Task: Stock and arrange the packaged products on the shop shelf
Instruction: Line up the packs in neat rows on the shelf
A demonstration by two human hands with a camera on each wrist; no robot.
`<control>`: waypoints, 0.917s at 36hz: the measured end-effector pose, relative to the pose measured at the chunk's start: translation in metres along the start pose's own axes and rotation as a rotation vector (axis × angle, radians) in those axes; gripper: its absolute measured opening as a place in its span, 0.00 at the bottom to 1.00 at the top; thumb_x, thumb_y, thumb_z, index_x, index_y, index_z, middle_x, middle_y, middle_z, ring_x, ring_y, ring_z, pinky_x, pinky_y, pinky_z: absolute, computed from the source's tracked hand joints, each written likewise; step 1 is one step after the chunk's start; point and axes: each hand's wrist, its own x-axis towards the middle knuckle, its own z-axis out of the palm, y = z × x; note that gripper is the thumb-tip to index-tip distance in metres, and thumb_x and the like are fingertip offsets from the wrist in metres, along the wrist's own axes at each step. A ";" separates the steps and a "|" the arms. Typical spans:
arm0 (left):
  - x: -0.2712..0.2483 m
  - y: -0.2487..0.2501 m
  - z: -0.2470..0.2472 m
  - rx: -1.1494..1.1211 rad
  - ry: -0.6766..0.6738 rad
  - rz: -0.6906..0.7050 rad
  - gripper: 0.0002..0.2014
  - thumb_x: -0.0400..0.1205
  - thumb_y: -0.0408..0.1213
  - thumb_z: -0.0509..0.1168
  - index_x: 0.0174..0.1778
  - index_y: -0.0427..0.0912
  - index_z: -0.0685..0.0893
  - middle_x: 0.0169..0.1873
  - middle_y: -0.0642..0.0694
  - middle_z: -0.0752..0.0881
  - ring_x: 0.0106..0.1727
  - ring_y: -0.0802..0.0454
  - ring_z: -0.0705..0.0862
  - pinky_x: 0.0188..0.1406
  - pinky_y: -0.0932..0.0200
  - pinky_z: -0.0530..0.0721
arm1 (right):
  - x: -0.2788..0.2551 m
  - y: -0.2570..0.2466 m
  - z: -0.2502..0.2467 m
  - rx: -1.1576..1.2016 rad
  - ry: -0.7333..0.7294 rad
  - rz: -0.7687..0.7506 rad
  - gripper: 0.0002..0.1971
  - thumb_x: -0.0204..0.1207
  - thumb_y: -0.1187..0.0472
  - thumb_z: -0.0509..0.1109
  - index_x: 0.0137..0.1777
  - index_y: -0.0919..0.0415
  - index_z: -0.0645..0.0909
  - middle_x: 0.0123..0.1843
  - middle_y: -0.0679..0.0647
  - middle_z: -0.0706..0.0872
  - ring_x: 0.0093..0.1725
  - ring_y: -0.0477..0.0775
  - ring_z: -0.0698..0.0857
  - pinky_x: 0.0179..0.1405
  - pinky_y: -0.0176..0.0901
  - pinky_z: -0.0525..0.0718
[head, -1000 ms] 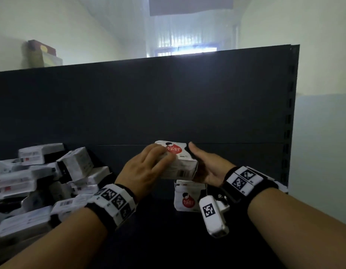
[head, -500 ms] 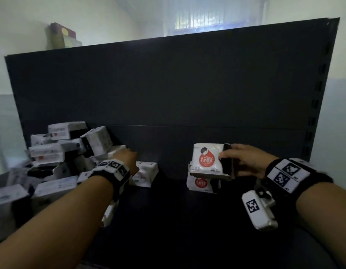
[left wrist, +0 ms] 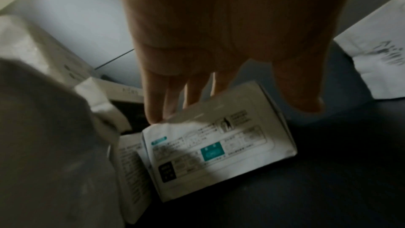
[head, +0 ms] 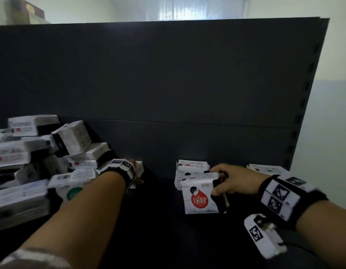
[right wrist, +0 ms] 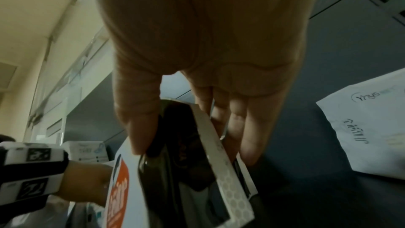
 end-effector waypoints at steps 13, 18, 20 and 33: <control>0.028 -0.003 -0.001 -0.234 -0.053 -0.044 0.49 0.57 0.68 0.73 0.72 0.48 0.68 0.69 0.42 0.77 0.66 0.38 0.78 0.65 0.43 0.77 | 0.010 -0.001 0.013 -0.217 0.056 0.042 0.34 0.64 0.61 0.83 0.68 0.52 0.70 0.53 0.44 0.83 0.51 0.42 0.83 0.44 0.29 0.80; -0.006 0.008 -0.021 -0.643 -0.169 0.122 0.44 0.72 0.60 0.71 0.81 0.48 0.62 0.78 0.47 0.68 0.76 0.45 0.69 0.76 0.47 0.68 | 0.017 -0.007 0.014 -0.282 0.039 0.082 0.36 0.65 0.61 0.82 0.71 0.53 0.68 0.61 0.51 0.83 0.58 0.50 0.83 0.57 0.43 0.84; -0.015 0.005 -0.024 -0.916 -0.252 0.128 0.37 0.74 0.53 0.72 0.77 0.49 0.67 0.71 0.44 0.76 0.69 0.43 0.78 0.70 0.41 0.76 | 0.019 -0.009 0.014 -0.296 0.033 0.096 0.36 0.65 0.61 0.82 0.71 0.53 0.69 0.62 0.52 0.83 0.59 0.51 0.83 0.61 0.46 0.84; -0.037 0.003 -0.029 -0.682 -0.076 0.204 0.32 0.78 0.66 0.54 0.76 0.54 0.69 0.73 0.50 0.73 0.69 0.50 0.73 0.61 0.53 0.75 | 0.038 -0.022 0.029 -0.394 0.113 0.125 0.43 0.67 0.58 0.81 0.78 0.56 0.62 0.70 0.56 0.77 0.65 0.55 0.80 0.60 0.43 0.81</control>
